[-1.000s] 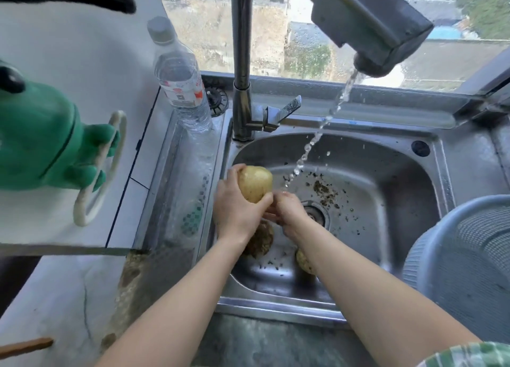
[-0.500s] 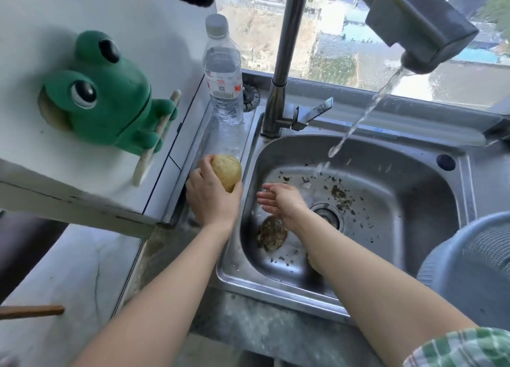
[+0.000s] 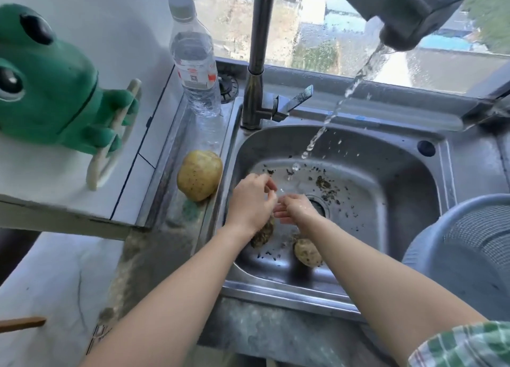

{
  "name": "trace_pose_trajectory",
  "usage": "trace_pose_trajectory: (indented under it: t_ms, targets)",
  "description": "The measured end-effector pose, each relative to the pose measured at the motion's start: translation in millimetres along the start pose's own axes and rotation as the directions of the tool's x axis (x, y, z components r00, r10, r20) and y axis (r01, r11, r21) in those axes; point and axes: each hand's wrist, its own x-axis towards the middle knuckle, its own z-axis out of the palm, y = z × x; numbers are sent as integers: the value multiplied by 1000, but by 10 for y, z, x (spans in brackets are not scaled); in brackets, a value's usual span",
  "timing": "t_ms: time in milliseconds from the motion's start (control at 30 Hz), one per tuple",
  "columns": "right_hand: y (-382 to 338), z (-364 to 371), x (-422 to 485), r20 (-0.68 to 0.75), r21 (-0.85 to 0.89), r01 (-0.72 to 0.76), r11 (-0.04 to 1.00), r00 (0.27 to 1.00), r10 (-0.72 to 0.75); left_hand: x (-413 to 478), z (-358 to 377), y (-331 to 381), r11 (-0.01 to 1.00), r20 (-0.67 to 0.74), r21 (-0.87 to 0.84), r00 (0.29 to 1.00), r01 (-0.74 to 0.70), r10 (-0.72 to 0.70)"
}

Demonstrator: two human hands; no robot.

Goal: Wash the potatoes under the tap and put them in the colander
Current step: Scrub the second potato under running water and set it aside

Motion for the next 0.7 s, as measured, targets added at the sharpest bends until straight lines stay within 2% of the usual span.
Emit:
trace_pose_trajectory:
  t_ms: [100,167,267,400,467,533,600,700]
  targets:
    - [256,-122,178,-85,-312,-21,950,996,-5,63,278,-127,973,288,71,930,218,-229]
    - [406,-195,225,-114,-484,-69,872,993,15,88,446,-234,942,357,130,872,309,-335]
    - [573,-266,236,-156,-620,-147,771,986,63,130,676,-388,880,406,221,781,420,-474]
    - [640,-256,217,-155,-622,-167,765,984,89,160,888,-508,807,506,199,647,556,-570]
    - [643,-256,210,-168,-611,-155,776,984,64,155,926,-533,797,495,213,641,565,-587]
    - [635,-246,205,-160,-583,-116,804,987,26,157,935,-555,817,474,229,672,530,-568]
    - [597,-236,199,-153,-512,-63,857,988,-19,180,946,-573,792,461,119,673,599,-578]
    - [462,-235,153,-129,-251,10,968,991,-43,249,908,-535,620,474,-220,638,753,-607]
